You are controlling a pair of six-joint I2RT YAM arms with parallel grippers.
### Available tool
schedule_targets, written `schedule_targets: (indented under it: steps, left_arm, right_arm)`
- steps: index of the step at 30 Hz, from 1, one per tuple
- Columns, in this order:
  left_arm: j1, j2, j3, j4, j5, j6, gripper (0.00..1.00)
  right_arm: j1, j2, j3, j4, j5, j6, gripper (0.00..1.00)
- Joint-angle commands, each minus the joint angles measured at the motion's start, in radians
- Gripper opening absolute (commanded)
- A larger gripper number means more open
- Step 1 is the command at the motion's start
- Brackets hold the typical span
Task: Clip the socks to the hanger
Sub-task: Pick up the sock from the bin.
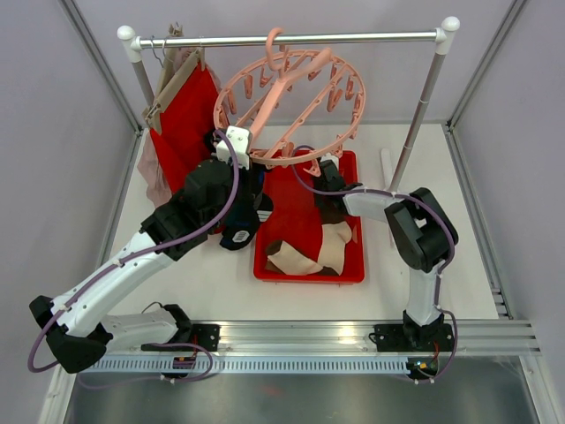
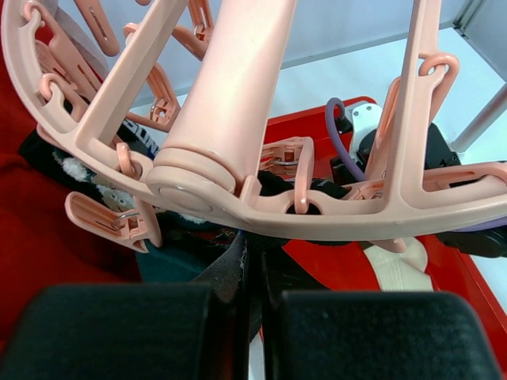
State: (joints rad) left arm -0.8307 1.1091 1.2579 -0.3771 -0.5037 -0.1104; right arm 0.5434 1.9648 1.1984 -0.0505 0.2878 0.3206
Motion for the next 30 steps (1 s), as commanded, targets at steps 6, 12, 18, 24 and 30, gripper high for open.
schedule_targets:
  steps: [6,12,18,24,30]
  left_arm:
    - [0.004,-0.017,0.005,0.058,0.034,-0.043,0.04]
    - [0.004,-0.025,-0.008,0.069,0.048,-0.048,0.06]
    - [0.004,-0.029,-0.015,0.084,0.062,-0.058,0.08]
    - [0.004,-0.035,-0.035,0.101,0.076,-0.080,0.09]
    - [0.004,-0.064,-0.069,0.109,0.108,-0.097,0.19]
  right_arm:
    - [-0.005,-0.006,-0.029,0.040,-0.019,0.037,0.03]
    - [-0.005,-0.188,-0.187,0.121,-0.047,0.084,0.00]
    - [-0.003,-0.435,-0.396,0.242,-0.154,0.163,0.00]
    - [0.012,-0.708,-0.546,0.259,-0.194,0.204,0.00]
    - [0.018,-1.072,-0.631,0.204,-0.242,0.180,0.00]
